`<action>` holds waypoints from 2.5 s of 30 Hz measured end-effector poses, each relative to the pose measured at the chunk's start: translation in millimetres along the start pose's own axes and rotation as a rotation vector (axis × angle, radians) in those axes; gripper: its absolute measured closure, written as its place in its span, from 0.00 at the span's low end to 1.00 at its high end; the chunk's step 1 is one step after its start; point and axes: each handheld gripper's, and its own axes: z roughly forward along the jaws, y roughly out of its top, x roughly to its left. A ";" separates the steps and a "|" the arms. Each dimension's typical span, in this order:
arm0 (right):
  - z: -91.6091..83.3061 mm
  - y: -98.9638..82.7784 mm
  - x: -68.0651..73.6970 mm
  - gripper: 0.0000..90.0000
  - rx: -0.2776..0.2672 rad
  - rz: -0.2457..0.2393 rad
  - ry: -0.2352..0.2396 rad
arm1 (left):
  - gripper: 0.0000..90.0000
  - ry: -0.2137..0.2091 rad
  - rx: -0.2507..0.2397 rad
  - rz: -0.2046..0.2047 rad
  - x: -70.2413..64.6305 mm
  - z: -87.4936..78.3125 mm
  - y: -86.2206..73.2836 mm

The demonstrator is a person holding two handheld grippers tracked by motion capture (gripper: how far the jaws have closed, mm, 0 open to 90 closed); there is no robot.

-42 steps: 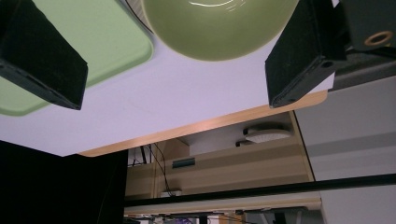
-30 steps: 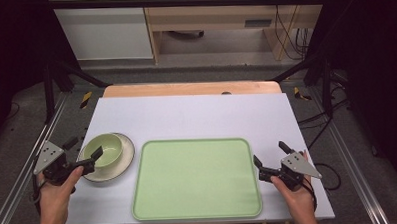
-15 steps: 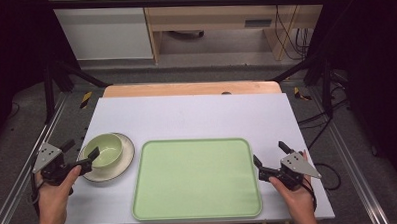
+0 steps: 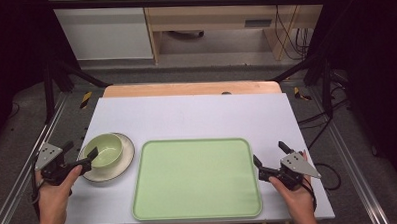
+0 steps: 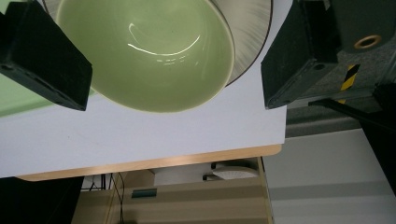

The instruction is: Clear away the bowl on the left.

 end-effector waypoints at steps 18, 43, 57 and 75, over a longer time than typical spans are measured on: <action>0.7 -0.2 0.4 0.05 0.002 0.002 0.000 | 0.23 0.048 0.075 -0.011 3.4 5.9 -6.9; 2.1 -0.7 2.1 0.05 0.011 0.000 0.005 | 0.41 0.059 0.243 -0.064 14.5 28.7 -13.3; 2.5 -0.6 2.8 0.05 0.011 0.001 0.008 | 0.58 0.071 0.278 -0.068 15.9 32.9 -16.1; 3.9 -1.1 4.5 0.05 0.012 0.001 0.012 | 0.77 0.108 0.338 -0.118 19.4 44.8 -15.0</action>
